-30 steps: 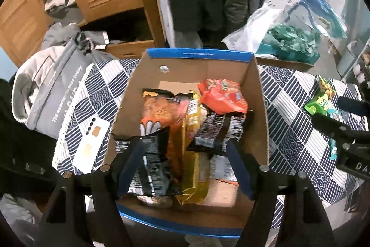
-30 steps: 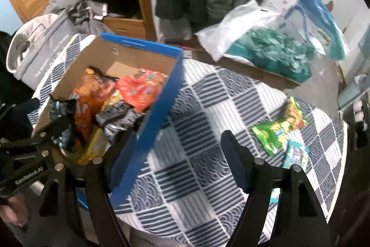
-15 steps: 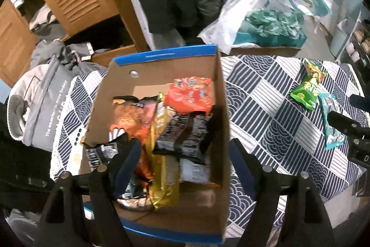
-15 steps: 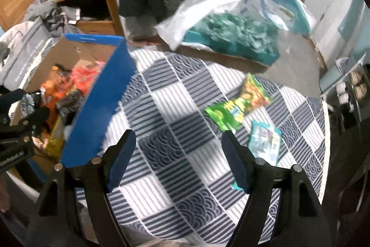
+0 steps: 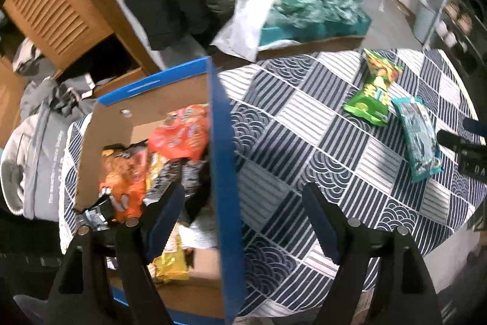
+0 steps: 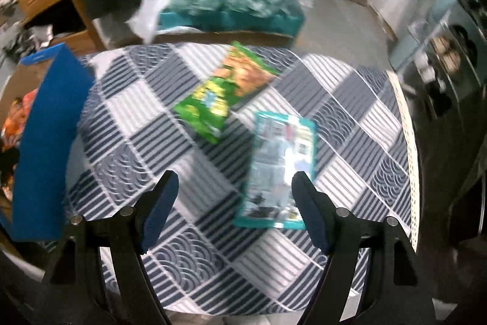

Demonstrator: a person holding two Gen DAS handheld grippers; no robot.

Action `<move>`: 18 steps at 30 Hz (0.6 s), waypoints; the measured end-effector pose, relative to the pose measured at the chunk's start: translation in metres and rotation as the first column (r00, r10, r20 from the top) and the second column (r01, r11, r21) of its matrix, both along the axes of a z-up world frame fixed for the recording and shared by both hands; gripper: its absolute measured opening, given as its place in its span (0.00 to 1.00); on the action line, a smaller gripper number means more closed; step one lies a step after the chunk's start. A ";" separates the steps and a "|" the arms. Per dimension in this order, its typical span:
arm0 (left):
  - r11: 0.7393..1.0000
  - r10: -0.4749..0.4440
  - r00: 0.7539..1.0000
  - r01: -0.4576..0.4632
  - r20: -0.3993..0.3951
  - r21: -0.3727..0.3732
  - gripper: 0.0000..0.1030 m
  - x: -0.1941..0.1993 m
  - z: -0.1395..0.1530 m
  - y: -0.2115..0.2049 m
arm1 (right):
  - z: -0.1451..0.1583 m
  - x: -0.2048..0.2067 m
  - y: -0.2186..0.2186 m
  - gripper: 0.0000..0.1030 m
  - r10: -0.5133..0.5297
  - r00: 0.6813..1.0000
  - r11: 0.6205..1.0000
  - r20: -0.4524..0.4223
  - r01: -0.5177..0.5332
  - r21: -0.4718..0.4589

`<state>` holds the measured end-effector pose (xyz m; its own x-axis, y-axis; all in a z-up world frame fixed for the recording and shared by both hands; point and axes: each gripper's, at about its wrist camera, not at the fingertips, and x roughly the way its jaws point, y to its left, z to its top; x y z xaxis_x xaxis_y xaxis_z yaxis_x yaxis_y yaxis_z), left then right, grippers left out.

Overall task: Organize snacks
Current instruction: 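Move both grippers away from the box toward the green and teal packets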

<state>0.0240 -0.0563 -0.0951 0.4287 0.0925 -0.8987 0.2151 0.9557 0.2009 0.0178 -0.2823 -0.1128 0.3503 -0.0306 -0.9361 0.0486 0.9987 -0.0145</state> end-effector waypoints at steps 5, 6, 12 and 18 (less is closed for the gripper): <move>0.999 -0.041 0.999 0.041 -0.023 0.004 0.83 0.006 -0.007 -0.025 | -0.015 0.000 -0.033 0.74 -0.064 0.997 0.998 -0.035 0.064 0.008; 0.999 -0.048 0.998 0.048 -0.026 0.003 0.83 0.009 -0.009 -0.030 | -0.019 0.001 -0.038 0.74 -0.073 0.996 0.997 -0.042 0.074 0.010; 0.997 -0.081 0.996 0.080 -0.042 -0.014 0.83 0.024 -0.025 -0.055 | -0.045 0.013 -0.056 0.74 -0.106 0.990 0.993 -0.096 0.110 0.041; 0.997 -0.078 0.996 0.077 -0.053 -0.027 0.83 0.046 -0.047 -0.072 | -0.083 0.031 -0.068 0.74 -0.138 0.981 0.981 -0.139 0.154 0.116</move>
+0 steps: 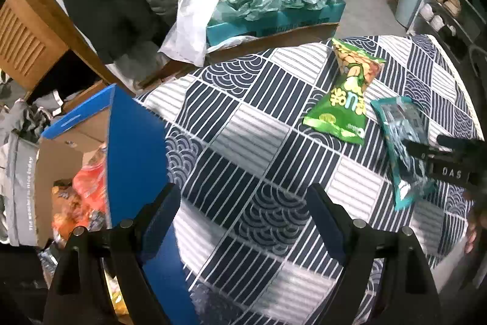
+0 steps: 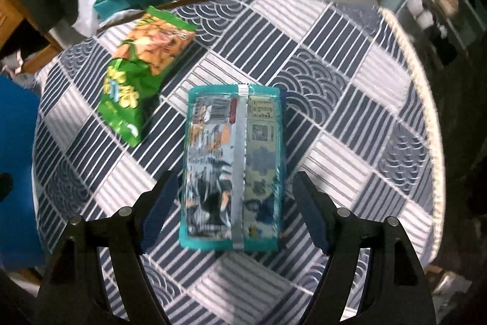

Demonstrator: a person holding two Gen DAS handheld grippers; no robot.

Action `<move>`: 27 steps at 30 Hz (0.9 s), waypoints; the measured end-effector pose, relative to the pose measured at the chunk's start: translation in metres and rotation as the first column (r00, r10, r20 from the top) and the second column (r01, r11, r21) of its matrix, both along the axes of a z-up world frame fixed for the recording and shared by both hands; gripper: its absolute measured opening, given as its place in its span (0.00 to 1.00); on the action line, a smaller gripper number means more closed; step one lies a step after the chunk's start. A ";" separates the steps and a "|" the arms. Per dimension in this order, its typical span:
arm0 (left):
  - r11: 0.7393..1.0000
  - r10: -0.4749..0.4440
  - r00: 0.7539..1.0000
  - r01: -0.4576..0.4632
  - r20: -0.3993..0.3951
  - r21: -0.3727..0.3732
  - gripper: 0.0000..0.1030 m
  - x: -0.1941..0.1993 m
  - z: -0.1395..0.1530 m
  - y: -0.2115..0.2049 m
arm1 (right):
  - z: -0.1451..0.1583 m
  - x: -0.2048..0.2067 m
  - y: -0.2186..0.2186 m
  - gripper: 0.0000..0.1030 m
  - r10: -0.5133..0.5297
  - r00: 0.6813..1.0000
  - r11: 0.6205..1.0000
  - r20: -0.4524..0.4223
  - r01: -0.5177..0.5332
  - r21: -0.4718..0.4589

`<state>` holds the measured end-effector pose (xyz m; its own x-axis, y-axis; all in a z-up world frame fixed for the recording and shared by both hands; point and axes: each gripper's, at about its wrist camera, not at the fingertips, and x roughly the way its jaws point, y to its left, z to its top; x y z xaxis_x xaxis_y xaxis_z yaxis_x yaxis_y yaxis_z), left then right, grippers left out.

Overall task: Organize snacks
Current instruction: 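Move both grippers away from the box toward the green and teal packets, then grasp the teal-edged silver packet with the right gripper while the left grasps the green peanut bag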

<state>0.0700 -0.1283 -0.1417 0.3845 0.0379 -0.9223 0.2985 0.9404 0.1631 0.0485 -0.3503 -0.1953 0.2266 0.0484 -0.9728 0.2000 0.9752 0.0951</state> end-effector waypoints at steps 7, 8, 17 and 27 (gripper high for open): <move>1.000 -0.009 0.999 0.009 -0.034 -0.019 0.83 0.019 -0.020 -0.012 | -0.028 0.007 -0.011 0.75 -0.054 0.998 0.997 -0.031 0.056 0.058; 1.000 -0.007 0.999 0.006 -0.041 -0.023 0.83 0.021 -0.022 -0.013 | -0.029 0.008 -0.010 0.75 -0.051 0.998 0.997 -0.031 0.053 0.059; 0.998 -0.018 0.996 0.013 -0.082 -0.062 0.83 0.032 -0.032 -0.029 | -0.040 0.008 0.019 0.84 0.060 0.997 0.995 -0.051 -0.064 -0.082; 0.994 -0.071 0.995 0.064 -0.076 -0.089 0.83 0.041 -0.029 -0.050 | -0.028 0.006 0.002 0.62 0.036 0.999 0.997 -0.012 -0.036 -0.061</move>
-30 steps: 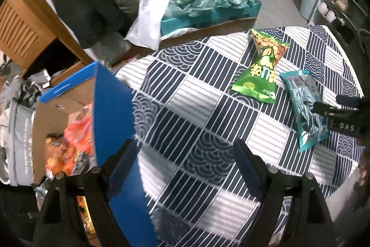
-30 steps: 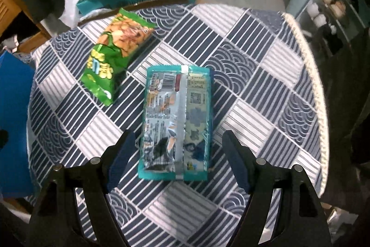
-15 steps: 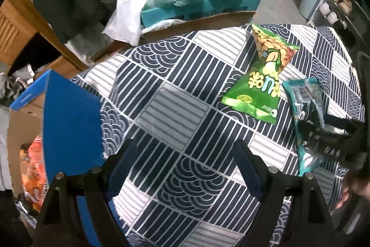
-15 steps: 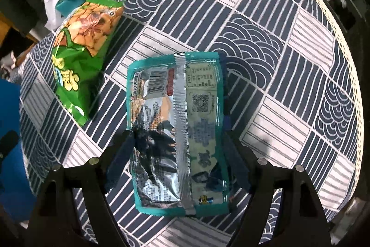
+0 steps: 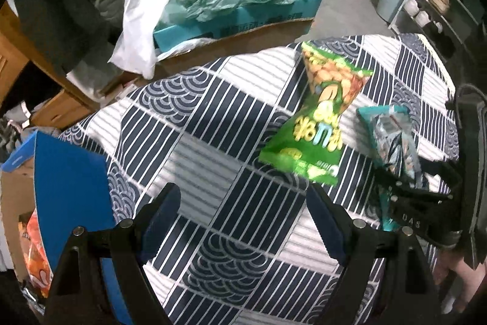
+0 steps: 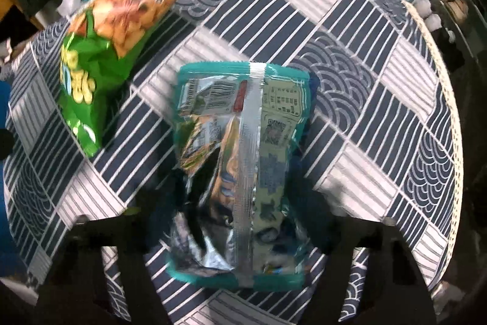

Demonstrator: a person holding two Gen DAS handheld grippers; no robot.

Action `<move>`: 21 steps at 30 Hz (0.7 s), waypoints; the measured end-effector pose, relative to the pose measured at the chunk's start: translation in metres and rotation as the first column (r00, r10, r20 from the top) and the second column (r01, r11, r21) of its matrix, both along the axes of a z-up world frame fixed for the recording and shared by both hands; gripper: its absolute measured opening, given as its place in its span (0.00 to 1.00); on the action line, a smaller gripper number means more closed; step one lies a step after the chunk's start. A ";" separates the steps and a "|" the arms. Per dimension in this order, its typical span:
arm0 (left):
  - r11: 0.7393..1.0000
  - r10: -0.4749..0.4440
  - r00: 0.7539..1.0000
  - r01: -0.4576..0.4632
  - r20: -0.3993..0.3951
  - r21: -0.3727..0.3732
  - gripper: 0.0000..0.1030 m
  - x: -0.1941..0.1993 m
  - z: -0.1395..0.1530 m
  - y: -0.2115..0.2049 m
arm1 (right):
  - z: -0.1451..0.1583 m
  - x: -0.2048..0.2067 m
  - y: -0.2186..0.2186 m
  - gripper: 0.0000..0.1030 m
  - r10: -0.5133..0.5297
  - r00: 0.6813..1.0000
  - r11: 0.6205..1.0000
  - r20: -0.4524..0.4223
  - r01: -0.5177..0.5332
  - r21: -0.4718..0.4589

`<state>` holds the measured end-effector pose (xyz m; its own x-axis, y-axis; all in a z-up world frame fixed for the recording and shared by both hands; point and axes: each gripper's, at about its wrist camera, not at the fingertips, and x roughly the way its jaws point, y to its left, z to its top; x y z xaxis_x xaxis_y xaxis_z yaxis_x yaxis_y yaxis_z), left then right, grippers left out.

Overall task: Organize snacks
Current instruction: 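Grasp the teal-edged silver packet with the right gripper while the left grasps the green peanut bag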

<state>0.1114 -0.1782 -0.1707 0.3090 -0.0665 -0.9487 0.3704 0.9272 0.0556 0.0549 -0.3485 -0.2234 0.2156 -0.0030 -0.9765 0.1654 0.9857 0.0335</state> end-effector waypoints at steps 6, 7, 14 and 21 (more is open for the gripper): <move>0.997 0.015 1.000 -0.016 -0.010 -0.077 0.83 0.016 0.000 -0.018 | 0.008 -0.003 -0.019 0.60 -0.040 0.999 0.998 0.021 0.039 0.039; 0.996 0.010 1.000 -0.011 -0.010 -0.084 0.83 0.018 0.000 -0.021 | 0.010 -0.004 -0.023 0.60 -0.045 0.999 0.998 0.027 0.044 0.037; 0.998 -0.041 0.999 0.041 -0.005 -0.044 0.83 0.030 -0.011 -0.055 | 0.029 0.004 -0.046 0.60 -0.071 0.995 0.997 0.067 0.070 0.014; 0.998 -0.062 0.998 0.063 -0.011 0.019 0.83 0.042 -0.033 -0.074 | 0.047 0.011 -0.055 0.60 -0.051 0.994 0.996 0.100 0.058 -0.062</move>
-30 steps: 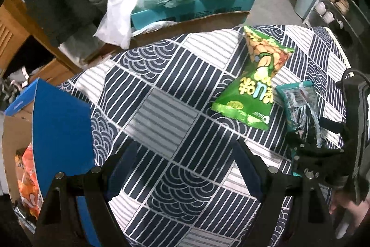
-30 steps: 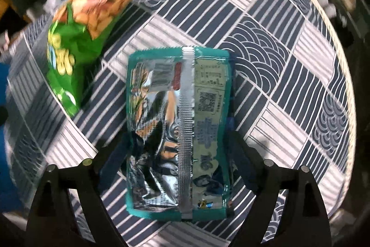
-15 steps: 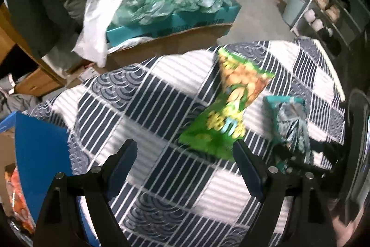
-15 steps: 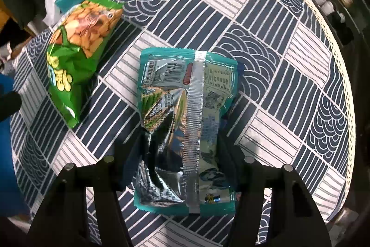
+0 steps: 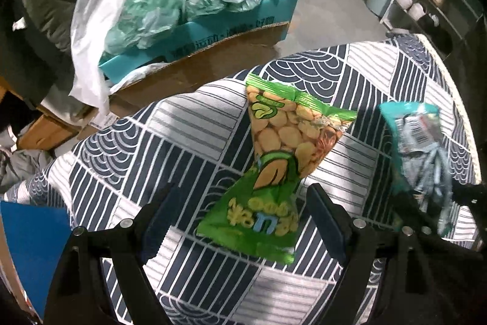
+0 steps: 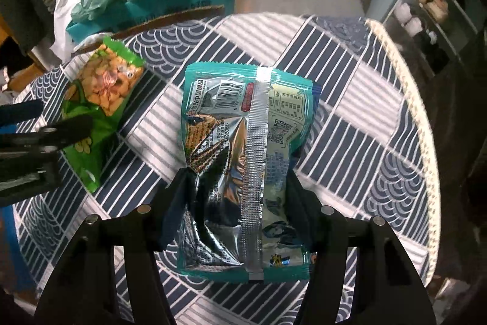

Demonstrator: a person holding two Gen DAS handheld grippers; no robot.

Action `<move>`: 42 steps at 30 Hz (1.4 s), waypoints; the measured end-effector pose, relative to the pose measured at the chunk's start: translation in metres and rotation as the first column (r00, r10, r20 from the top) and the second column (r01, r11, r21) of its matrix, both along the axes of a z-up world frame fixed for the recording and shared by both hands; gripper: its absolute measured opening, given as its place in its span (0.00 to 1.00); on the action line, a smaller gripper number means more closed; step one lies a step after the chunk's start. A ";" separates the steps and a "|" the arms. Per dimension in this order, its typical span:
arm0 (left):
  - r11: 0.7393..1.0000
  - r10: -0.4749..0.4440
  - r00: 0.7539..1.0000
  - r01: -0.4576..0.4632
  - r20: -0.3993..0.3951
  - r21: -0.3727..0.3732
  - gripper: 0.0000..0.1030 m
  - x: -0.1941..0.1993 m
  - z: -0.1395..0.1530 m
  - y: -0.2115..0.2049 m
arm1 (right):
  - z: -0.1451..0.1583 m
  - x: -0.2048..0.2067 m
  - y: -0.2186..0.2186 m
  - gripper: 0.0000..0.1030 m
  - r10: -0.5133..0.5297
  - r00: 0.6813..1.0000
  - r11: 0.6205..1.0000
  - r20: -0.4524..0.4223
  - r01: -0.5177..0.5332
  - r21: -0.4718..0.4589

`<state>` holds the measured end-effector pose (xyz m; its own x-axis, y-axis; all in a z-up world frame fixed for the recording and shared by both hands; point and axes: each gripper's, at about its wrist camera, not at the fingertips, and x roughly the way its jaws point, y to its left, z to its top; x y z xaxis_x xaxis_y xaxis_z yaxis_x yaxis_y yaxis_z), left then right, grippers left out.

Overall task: Organize snacks
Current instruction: 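Grasp the teal-edged silver packet with the right gripper while the left grasps the green peanut bag, then lift and carry the green bag and teal packet over the box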

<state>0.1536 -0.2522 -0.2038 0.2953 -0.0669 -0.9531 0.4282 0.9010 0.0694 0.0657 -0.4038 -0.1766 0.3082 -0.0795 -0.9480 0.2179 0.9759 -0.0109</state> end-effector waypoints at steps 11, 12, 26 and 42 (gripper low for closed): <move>0.999 -0.040 0.998 0.040 -0.038 0.003 0.39 0.005 -0.018 -0.013 | -0.001 0.003 0.023 0.60 0.002 1.000 1.000 0.022 -0.001 -0.016; 0.999 -0.040 0.999 0.040 -0.032 -0.002 0.37 0.004 -0.017 -0.012 | -0.001 0.003 0.025 0.60 0.003 1.000 1.000 0.023 -0.003 -0.018; 1.000 0.003 1.000 -0.003 0.016 -0.004 0.35 -0.017 0.022 0.028 | 0.023 -0.001 0.047 0.60 0.047 0.997 0.998 0.056 -0.045 -0.037; 0.999 0.033 0.995 -0.032 0.099 -0.003 0.35 -0.054 0.088 0.084 | 0.075 -0.017 0.093 0.60 0.114 0.985 0.993 0.132 -0.109 -0.043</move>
